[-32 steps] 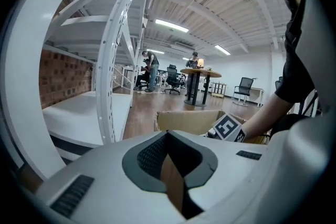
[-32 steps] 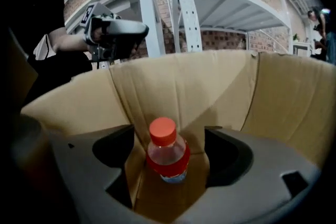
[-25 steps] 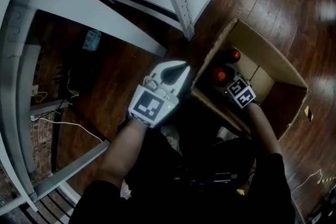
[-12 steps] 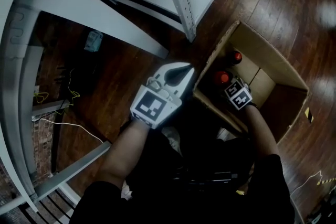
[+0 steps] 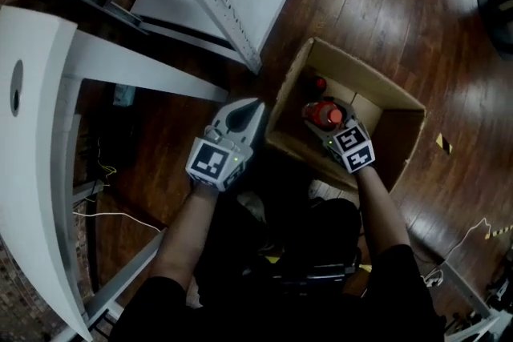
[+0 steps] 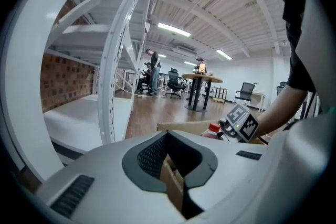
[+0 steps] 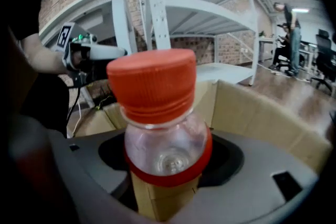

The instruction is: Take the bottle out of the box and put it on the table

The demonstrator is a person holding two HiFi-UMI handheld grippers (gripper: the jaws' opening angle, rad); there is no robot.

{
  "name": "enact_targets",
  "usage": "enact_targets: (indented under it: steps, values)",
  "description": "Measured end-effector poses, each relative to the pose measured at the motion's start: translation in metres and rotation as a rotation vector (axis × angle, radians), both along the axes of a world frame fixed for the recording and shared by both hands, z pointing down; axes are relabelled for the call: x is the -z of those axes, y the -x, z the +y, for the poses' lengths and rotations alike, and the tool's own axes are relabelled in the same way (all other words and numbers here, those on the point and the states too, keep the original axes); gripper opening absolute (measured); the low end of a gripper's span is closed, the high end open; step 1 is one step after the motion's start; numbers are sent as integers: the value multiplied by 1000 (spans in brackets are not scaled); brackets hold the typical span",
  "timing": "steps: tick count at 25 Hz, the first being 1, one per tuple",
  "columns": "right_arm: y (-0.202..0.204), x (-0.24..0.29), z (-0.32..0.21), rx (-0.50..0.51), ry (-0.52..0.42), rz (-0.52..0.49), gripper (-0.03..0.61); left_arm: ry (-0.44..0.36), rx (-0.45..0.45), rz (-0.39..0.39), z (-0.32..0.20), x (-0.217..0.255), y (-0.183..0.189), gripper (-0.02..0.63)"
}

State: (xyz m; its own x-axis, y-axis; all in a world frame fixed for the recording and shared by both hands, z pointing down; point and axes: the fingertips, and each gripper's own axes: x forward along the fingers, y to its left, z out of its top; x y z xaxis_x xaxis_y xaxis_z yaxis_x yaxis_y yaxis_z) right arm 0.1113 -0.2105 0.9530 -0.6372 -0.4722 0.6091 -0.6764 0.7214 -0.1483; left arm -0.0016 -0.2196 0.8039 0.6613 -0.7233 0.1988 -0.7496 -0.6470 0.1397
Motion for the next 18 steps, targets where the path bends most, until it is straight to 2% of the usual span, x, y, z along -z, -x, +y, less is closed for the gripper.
enact_targets:
  steps: [2,5,10,12,15,18]
  values:
    - [-22,54,4,-90,-10,-36,334,-6,-15,19,1,38,-9,3]
    - [-57,131,10,-191,-26,-43,334,-15,-60,7,0,99,-32,3]
    - [-78,252,19,-220,-64,10,334,13,-47,55,-3,209,-45,3]
    - [-81,299,41,-234,-53,14,334,23,-59,40,11,252,-48,3]
    - [-91,368,63,-262,-47,-4,334,-3,-94,-9,21,316,-54,3]
    - [-100,427,71,-246,-82,8,333,-24,-125,-18,19,385,-56,3]
